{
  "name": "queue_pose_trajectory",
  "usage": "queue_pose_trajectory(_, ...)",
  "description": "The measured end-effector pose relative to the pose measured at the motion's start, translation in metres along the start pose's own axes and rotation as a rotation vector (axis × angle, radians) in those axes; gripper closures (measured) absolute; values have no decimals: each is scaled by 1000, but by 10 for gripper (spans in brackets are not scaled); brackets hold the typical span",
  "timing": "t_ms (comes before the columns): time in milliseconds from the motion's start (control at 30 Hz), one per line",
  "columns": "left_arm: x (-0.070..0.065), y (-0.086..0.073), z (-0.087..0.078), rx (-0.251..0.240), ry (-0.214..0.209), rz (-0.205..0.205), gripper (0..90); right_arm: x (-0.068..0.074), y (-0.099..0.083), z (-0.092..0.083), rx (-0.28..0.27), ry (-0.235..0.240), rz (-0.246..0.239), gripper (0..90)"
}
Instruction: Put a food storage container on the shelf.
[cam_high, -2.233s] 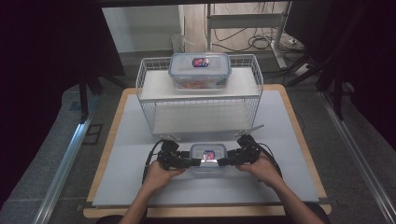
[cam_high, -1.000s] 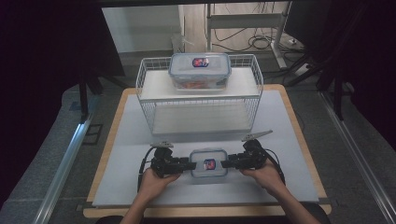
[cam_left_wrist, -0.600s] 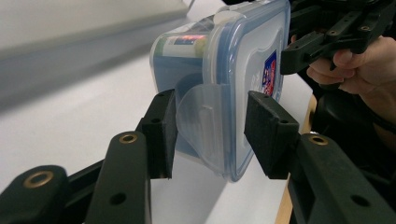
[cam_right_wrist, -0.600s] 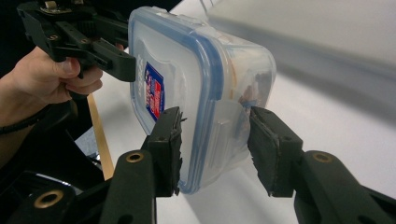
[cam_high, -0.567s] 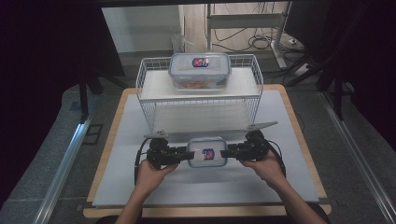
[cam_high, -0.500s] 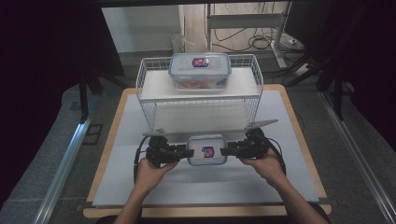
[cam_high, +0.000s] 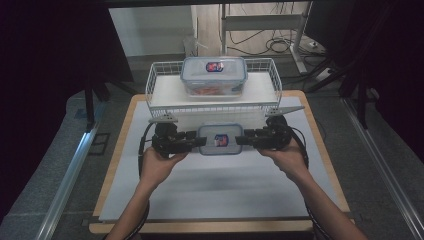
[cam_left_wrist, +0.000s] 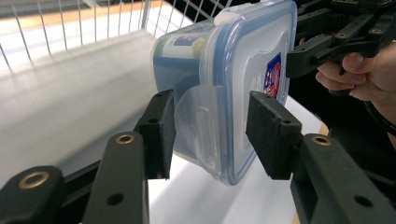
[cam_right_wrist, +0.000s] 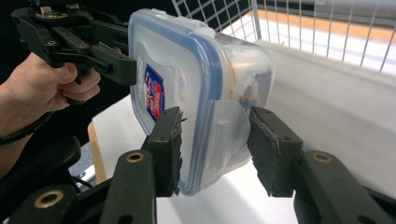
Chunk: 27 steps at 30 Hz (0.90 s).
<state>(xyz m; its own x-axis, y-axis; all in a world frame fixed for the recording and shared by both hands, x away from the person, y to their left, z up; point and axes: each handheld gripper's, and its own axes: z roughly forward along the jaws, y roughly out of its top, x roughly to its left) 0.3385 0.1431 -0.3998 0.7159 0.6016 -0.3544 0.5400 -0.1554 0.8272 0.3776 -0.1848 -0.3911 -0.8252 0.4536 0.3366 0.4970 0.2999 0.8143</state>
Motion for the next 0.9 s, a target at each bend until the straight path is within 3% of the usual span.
queue_pose_trajectory(433, -1, 50, -18, -26, 42, 45, 525, 2, 51, -10, -38, -13, -50, 551)
queue_pose_trajectory(900, 7, 109, -29, -48, 87, 72, 519, -6, 111, -15, -94, -35, -52, 540)
